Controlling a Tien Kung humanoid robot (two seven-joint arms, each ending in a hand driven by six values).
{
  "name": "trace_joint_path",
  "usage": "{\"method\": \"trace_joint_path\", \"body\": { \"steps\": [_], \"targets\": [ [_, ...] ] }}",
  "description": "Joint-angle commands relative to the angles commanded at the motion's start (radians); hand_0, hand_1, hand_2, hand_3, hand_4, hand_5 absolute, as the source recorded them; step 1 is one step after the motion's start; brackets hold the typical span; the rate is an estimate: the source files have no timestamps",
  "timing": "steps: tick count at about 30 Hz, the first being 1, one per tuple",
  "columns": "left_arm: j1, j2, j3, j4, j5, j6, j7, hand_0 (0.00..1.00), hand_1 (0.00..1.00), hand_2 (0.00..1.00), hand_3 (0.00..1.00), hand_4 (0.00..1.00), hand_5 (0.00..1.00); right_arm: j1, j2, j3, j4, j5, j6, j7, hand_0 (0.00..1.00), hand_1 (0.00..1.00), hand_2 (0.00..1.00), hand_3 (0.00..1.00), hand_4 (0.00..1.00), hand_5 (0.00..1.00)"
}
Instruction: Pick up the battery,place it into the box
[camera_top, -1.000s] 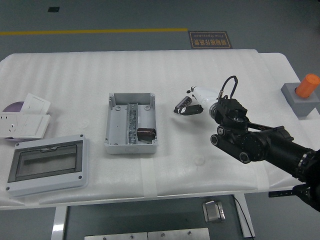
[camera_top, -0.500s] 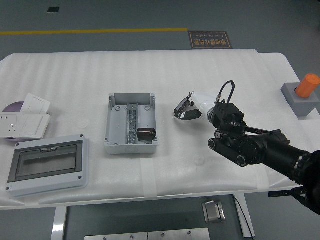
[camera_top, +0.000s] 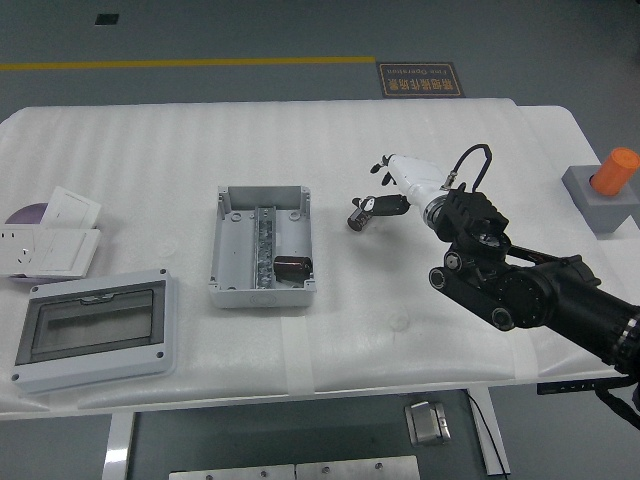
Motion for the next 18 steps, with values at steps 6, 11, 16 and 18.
{"method": "trace_joint_path", "body": {
  "steps": [6,11,16,18],
  "targets": [
    [-0.004,0.0,0.001,0.0,0.001,0.0,-0.001,0.648,0.672,0.588,0.617,0.742,0.452,0.007,0.009,0.016,0.048,-0.044,0.032,-0.018,0.554,0.635,0.58,0.748,0.804,0.528],
    [-0.004,0.0,0.006,0.0,0.001,0.0,0.0,0.648,0.672,0.588,0.618,0.743,0.453,0.029,0.023,-0.001,-0.026,-0.012,0.103,-0.038,0.571,0.651,0.615,0.761,0.815,0.542],
    [-0.005,0.0,0.012,0.0,-0.001,0.0,0.0,0.646,0.672,0.587,0.617,0.743,0.455,0.045,0.034,-0.012,-0.101,0.032,0.185,-0.055,0.69,0.772,0.777,0.892,0.994,0.714],
    [-0.006,0.0,0.014,0.0,0.0,0.0,0.0,0.646,0.672,0.587,0.617,0.743,0.455,0.047,0.037,-0.015,-0.119,0.05,0.201,-0.058,0.69,0.772,0.777,0.892,0.994,0.714]
  ]
}}
